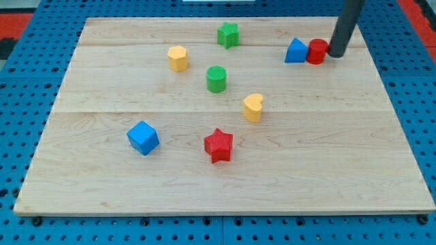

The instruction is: Slide the red circle to the top center

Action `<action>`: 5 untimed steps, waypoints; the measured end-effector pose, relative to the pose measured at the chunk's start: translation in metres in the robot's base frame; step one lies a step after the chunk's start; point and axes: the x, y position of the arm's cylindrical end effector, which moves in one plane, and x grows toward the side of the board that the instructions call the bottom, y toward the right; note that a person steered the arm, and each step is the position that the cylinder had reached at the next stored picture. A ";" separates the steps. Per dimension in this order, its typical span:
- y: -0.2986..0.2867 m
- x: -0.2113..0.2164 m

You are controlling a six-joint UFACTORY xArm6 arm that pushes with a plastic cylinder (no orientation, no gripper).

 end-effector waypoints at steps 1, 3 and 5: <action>-0.083 -0.017; -0.142 -0.028; -0.117 0.069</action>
